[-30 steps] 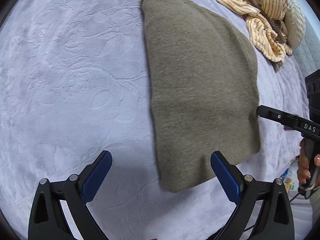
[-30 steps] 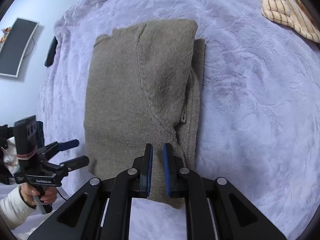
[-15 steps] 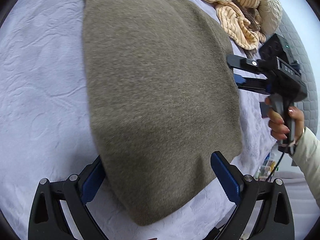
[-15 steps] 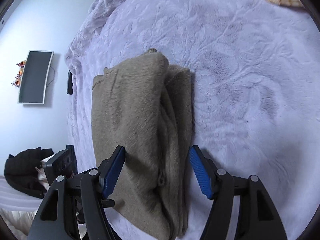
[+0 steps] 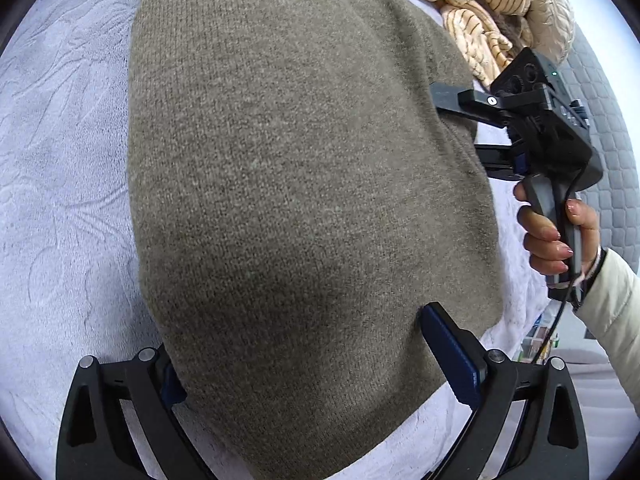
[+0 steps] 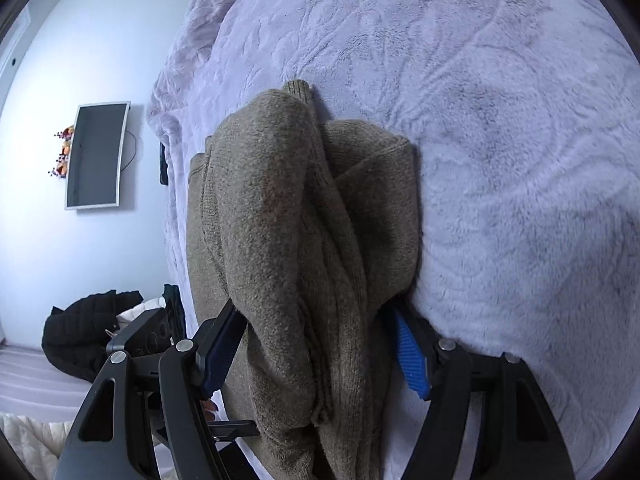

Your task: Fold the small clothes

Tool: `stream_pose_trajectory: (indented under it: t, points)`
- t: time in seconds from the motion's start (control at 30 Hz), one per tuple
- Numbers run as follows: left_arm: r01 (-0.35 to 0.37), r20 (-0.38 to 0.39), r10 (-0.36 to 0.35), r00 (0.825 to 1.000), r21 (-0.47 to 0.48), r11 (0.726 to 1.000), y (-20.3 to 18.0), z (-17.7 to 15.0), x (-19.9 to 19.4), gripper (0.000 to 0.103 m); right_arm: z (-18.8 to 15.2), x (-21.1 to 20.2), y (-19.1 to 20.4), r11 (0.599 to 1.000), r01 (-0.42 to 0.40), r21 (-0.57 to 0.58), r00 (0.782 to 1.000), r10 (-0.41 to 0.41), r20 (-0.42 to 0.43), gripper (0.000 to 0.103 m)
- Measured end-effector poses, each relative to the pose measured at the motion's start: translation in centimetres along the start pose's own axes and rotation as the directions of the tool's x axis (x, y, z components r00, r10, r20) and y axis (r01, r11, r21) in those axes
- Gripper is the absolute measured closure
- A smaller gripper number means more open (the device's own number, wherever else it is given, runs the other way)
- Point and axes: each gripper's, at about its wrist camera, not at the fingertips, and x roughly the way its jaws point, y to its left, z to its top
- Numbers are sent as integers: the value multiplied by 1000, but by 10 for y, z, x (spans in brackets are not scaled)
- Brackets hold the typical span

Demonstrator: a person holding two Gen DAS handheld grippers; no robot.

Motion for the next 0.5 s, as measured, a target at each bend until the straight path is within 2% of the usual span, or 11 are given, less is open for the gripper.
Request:
stream_pose_trajectory:
  t: [0.23,0.43,0.5]
  points:
    - [44,-3,-44,999,7,999,5,-5,-8,4,-15,-21,-2,998,60,-21,998,-60,15,29]
    - [33,6,-33,999,-3,999,2,1,3,4,5,2,1,999,9,-32,1000,-8,10,27]
    - [-1,23,1,1000,-11,1000,1,2,0,14,6,8,5,1000,19,-24,1000,-19,16,32]
